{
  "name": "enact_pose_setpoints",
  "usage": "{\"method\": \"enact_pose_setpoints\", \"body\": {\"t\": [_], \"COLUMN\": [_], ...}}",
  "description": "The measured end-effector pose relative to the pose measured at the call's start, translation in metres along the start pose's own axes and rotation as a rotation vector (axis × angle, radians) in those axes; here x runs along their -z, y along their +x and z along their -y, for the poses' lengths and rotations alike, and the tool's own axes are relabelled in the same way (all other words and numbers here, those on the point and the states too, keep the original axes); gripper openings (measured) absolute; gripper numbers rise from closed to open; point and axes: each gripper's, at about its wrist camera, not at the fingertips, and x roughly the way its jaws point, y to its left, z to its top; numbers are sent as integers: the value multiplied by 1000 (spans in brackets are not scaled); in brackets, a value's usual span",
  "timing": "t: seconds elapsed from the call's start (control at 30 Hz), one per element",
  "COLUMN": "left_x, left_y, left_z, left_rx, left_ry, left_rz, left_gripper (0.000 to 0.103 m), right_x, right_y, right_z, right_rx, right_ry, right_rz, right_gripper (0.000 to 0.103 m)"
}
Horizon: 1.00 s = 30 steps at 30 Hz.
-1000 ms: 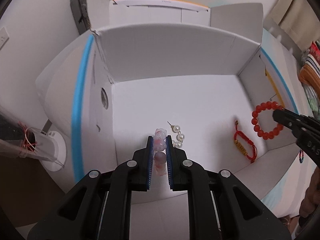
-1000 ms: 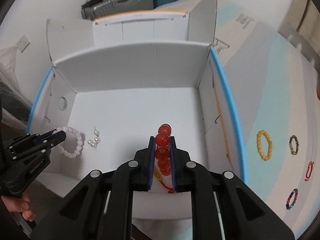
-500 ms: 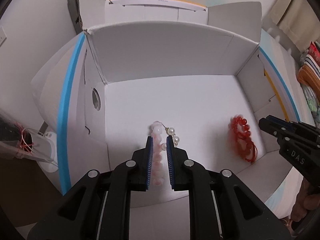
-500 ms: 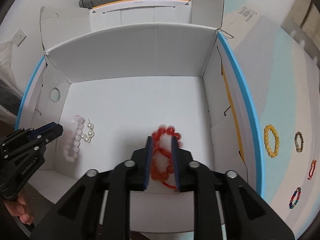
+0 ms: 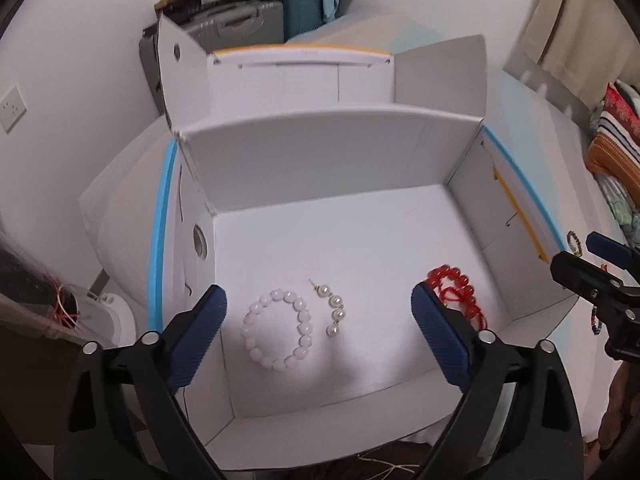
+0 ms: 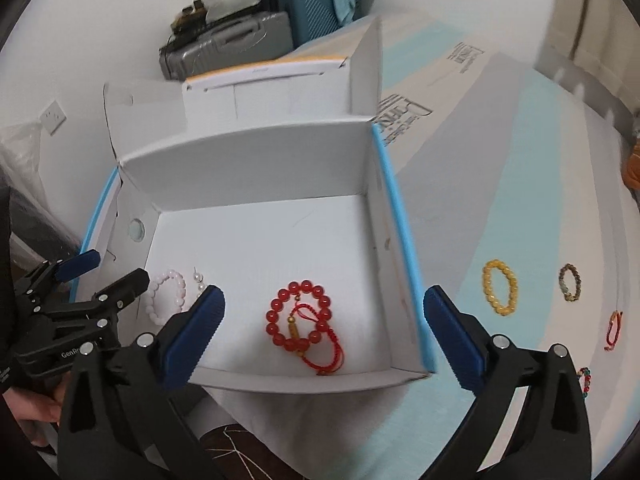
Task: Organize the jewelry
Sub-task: 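Open both tools to drop the two bracelets into the box, then move both tools to the yellow and multicolour bracelets on the bed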
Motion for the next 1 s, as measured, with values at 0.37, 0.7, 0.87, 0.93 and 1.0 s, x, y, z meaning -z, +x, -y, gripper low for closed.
{"method": "enact_pose_setpoints", "body": {"t": [0.37,0.7,0.87,0.93,1.0], "left_x": [-2,-2,0,2,5], "left_y": [-16,-25,-23,-21,-20], "left_z": [44,125,171,189,209], "left_rx": [38,117,168,189,198], "left_ry": [67,158,179,191,222], "left_rz": [33,77,87,84,85], "left_gripper": [97,97,97,97,97], "right_x": [27,62,86,94,106], "right_y": [-38,-64,-79,-82,-85], "right_z": [55,131,173,188,207], "right_rx": [73,148,185,203,217], "right_ry": [60,167,238,257,288], "right_rz": [88,95,105,103,98], "right_gripper": [96,96,96,96,96]}}
